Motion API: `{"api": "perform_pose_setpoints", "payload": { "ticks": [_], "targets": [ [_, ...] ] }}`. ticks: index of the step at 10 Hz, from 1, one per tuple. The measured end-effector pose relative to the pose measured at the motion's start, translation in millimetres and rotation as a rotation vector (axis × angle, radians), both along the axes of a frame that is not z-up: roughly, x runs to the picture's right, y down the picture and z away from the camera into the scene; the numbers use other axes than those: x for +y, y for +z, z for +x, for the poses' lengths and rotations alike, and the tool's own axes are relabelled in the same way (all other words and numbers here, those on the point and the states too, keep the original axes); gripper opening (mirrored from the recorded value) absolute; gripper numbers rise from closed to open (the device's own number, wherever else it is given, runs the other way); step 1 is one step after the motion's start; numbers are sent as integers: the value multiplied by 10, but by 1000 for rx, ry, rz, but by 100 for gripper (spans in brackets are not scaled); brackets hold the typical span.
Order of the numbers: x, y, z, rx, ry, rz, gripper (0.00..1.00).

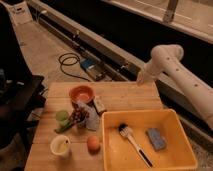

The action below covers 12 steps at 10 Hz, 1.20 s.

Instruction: Place fork in tray

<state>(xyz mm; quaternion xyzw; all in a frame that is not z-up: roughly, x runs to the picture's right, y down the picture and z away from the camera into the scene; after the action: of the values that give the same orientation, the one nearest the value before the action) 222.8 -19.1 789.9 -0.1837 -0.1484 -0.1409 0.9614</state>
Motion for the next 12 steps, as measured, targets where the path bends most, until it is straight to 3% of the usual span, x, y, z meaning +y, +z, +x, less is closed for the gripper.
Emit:
{"api": "perform_pose_setpoints", "payload": {
  "ticks": [3,6,8,9,10,11,12],
  "targets": [
    [357,-424,193,32,100,-53,0],
    [745,-723,311,57,163,-124,0],
    [977,-845,366,61,170,-179,0],
    [1125,-892,385,58,149,-237,0],
    [1186,-896,365,47,130,-268,0],
    [1276,-911,353,26,114,-306,1],
    [1419,-951,346,-31,89,-348,9]
  ]
}}
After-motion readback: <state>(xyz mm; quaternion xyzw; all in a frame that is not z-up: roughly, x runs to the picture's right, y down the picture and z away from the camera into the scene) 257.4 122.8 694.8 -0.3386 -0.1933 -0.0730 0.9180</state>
